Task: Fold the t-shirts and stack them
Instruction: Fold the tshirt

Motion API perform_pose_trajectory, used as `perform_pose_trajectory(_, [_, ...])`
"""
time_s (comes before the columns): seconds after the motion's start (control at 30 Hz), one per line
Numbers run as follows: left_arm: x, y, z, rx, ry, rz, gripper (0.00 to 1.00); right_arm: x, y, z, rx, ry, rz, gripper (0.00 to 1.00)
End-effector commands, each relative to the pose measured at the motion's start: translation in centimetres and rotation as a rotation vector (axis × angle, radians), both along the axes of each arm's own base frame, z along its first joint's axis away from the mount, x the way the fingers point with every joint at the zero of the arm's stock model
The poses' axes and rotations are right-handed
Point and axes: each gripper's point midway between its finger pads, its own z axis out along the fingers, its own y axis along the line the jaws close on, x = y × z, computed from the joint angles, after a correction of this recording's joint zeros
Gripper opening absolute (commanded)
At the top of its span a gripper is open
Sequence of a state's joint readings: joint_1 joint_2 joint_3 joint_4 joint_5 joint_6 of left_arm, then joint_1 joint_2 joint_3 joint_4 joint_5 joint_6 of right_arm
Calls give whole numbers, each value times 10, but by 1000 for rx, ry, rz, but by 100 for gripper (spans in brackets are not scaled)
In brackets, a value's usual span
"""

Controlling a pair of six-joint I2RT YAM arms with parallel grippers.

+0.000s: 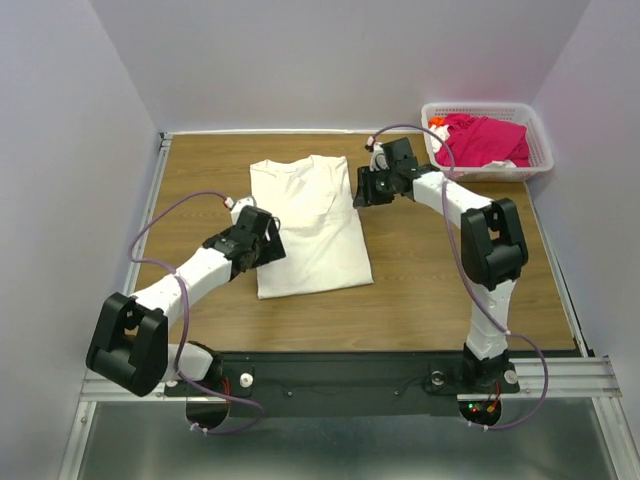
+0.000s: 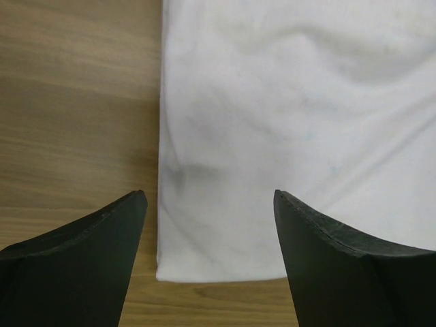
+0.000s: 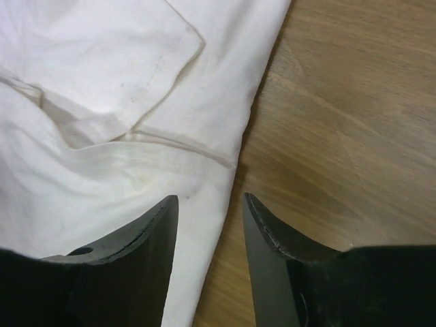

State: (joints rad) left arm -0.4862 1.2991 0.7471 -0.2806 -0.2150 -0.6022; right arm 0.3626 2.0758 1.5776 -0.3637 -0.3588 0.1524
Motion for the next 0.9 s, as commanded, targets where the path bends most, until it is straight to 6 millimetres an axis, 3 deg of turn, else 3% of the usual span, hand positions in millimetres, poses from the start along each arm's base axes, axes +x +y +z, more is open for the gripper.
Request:
perform_pose_trajectory(0.0, [41,21,42,-2,-146,87,88,1,-2,64,44,-139,-45,49])
perform_pose_trajectory(0.03, [47,23,42,-11,-150,79,88,-4,-2,74,61,-147,-51,49])
perform_pose_trajectory(0.07, [56,33,46,1,-165,87,88,-13,-4,66,56,-120,-53,49])
perform_pose_trajectory(0.17, [76,40,43,-8,-171,79,81,-31,-5,67,82,-96,-49,49])
perform_pose_trajectory(0.37, [113,32,37,-1,-174,-8,66,-71,-1,63,152,-29,-25,49])
perform_pose_trajectory(0.53, [125,32,15,15,-120,-26,64,-89,0,57,167,-3,-12,49])
perform_pose_trajectory(0.7, [135,32,7,30,-104,-34,58,-101,1,50,170,17,2,49])
perform_pose_trajectory(0.87, [140,32,-3,50,-83,-42,38,-115,9,38,185,61,28,49])
